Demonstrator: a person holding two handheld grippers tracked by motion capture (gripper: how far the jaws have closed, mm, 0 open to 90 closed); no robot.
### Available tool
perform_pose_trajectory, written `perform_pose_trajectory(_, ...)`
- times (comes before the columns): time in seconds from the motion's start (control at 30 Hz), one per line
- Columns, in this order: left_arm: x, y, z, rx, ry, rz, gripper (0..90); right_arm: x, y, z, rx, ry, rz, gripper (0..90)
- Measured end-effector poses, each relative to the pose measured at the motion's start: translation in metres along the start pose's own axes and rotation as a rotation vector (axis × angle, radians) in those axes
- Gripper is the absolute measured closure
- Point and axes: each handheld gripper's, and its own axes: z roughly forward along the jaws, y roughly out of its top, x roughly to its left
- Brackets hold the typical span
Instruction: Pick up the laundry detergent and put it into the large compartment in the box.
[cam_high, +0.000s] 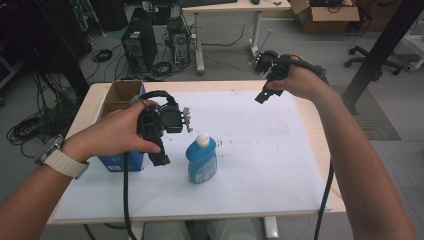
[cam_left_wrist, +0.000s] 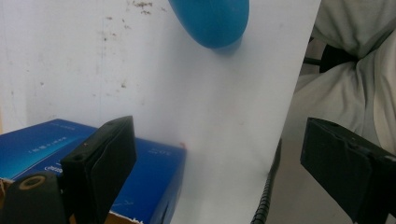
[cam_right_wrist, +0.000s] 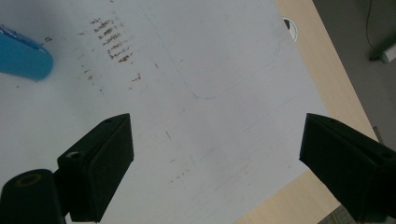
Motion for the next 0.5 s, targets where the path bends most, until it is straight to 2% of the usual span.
perform_pose_trajectory(0.33, 0.0008, -0.0005, -0.0014, -0.004, 0.0, -0.013, 10.2, -0.0012, 0.0003, -0.0021, -0.001, -0.001, 0.001, 9.9)
perform_pose_trajectory(0.5, 0.0026, 0.0008, -0.0051, -0.006, 0.005, -0.046, 8.9, -0.0012, 0.0009, -0.0013, -0.002, -0.002, -0.003, 9.9)
